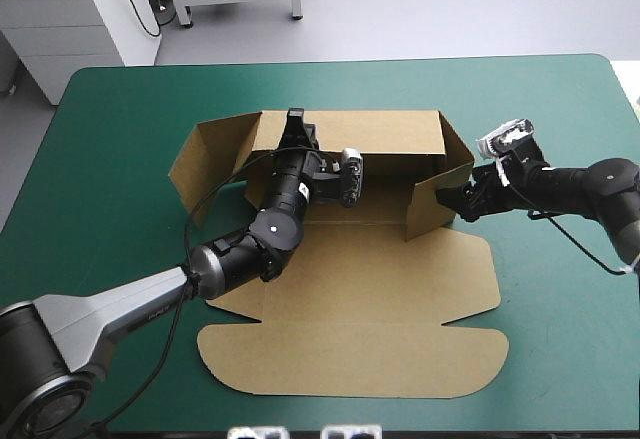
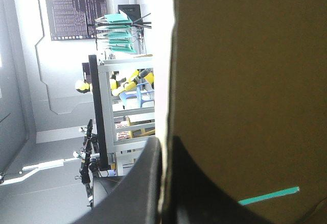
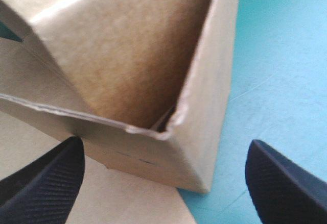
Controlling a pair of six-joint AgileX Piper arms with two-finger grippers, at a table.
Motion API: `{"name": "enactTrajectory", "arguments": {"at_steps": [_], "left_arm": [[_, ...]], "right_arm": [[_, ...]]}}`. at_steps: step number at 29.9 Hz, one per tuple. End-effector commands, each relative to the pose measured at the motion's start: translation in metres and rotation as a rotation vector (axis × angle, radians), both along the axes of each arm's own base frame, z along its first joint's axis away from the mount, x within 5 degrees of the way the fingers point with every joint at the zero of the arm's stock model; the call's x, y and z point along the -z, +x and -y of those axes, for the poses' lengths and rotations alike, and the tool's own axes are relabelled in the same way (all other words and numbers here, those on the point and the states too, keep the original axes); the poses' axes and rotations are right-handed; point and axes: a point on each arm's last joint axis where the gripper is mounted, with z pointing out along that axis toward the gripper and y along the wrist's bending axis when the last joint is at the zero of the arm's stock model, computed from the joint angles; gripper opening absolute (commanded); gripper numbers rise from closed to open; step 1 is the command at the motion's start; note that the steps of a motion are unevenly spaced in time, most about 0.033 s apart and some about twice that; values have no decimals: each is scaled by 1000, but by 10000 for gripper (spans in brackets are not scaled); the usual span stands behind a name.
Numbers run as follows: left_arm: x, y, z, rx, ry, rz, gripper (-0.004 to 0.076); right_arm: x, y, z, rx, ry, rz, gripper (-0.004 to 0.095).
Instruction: Fold the box
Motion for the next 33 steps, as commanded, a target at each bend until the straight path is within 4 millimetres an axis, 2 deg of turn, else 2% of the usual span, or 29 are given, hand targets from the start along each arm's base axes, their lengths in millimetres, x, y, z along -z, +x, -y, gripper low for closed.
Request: {"name": "enactTrajectory", "arguments": {"at_steps": [1,9,14,20,26,33], "left_arm": [[-30,-3,-4,-8,-37,92,-8],[-30,-3,-4,-8,-37,92,-8],[-30,-3,-4,-8,-37,92,-8],[-30,-3,-4,-8,-37,92,-8],[-30,-3,-4,-8,-37,92,-8],[-30,-3,-4,-8,-37,92,-8]], "right_arm": [[-22,4,4,57,-25,133,796],[-21,-2,-12,0,73,74,796],[2,-4,-32,50,34,75,796],[20,-4,-53,210,-14,138,796],[18,-6,-72,294,-18,198,796],[16,-6,-79,390,-14,226,796]]}}
